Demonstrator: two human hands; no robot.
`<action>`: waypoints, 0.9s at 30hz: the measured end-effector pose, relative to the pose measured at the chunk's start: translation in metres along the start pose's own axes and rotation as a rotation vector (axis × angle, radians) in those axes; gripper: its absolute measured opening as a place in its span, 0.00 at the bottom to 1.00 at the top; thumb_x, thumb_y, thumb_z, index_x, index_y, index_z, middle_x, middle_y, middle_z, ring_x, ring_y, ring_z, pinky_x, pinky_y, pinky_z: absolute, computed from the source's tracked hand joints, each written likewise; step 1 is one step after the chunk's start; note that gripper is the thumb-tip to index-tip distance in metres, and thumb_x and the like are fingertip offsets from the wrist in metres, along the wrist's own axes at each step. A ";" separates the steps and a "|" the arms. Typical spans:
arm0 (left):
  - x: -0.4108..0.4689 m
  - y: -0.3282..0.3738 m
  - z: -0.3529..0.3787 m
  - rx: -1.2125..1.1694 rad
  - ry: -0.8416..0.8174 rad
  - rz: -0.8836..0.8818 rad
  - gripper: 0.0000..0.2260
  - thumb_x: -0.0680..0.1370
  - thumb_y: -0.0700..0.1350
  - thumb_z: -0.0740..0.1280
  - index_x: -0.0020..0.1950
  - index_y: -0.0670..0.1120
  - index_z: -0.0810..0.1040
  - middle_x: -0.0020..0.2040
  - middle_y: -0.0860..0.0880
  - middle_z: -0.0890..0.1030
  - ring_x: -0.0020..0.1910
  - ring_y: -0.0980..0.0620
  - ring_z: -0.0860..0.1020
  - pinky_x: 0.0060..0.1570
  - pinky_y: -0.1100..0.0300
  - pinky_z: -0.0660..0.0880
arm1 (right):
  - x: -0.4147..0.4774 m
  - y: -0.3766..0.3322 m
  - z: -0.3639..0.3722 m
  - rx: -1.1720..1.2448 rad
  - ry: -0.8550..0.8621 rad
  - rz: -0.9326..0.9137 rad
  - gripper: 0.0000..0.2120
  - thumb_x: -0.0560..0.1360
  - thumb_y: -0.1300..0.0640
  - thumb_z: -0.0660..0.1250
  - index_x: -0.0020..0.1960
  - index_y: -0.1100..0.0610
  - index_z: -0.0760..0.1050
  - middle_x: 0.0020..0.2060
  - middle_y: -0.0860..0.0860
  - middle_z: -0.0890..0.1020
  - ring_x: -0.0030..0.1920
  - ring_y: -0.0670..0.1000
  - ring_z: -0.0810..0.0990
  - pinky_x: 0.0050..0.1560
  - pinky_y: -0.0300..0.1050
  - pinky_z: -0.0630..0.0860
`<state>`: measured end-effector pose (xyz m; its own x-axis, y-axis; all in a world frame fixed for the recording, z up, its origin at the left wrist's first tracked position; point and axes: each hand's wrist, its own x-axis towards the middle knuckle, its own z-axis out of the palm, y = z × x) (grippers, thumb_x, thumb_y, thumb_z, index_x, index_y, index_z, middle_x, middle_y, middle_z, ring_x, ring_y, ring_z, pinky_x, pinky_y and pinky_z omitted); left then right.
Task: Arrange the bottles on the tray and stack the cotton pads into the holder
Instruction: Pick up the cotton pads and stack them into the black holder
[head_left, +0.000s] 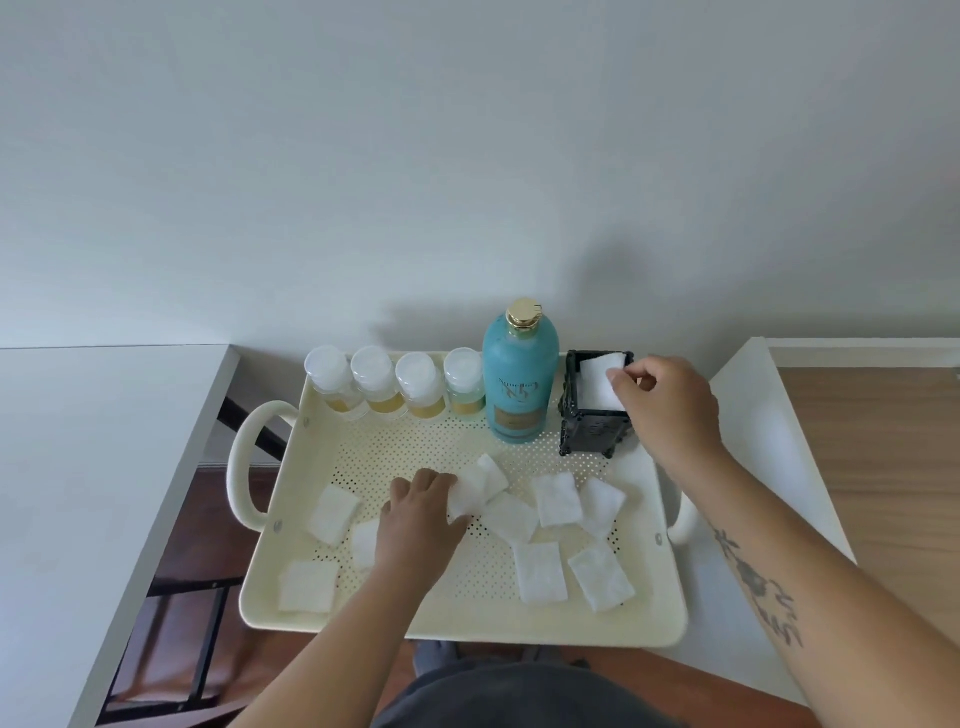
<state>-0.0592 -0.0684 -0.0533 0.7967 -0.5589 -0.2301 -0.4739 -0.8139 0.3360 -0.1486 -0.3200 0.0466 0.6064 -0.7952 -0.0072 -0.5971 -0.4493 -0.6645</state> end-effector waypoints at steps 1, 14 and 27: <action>-0.001 0.000 0.001 0.020 0.015 0.013 0.22 0.75 0.55 0.68 0.67 0.52 0.72 0.61 0.55 0.75 0.59 0.49 0.68 0.57 0.55 0.69 | 0.000 0.000 0.001 -0.071 0.012 -0.020 0.10 0.75 0.50 0.66 0.41 0.56 0.78 0.40 0.53 0.77 0.45 0.58 0.76 0.48 0.52 0.72; -0.006 -0.001 -0.011 -0.123 0.217 -0.014 0.05 0.76 0.46 0.65 0.42 0.46 0.77 0.36 0.52 0.78 0.43 0.48 0.72 0.38 0.54 0.70 | -0.009 0.013 0.009 -0.508 -0.071 -0.442 0.19 0.80 0.43 0.55 0.44 0.52 0.81 0.52 0.44 0.83 0.70 0.57 0.67 0.69 0.59 0.55; -0.021 0.045 -0.071 -0.962 -0.142 -0.079 0.09 0.79 0.53 0.63 0.46 0.56 0.83 0.43 0.51 0.85 0.40 0.52 0.78 0.45 0.53 0.77 | -0.033 -0.013 0.003 -0.071 0.131 -0.476 0.11 0.74 0.44 0.63 0.43 0.50 0.80 0.37 0.43 0.82 0.44 0.52 0.77 0.46 0.48 0.66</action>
<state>-0.0706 -0.0819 0.0314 0.7303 -0.5735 -0.3713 0.1382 -0.4081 0.9024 -0.1592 -0.2868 0.0535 0.7519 -0.5378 0.3814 -0.3076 -0.7978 -0.5186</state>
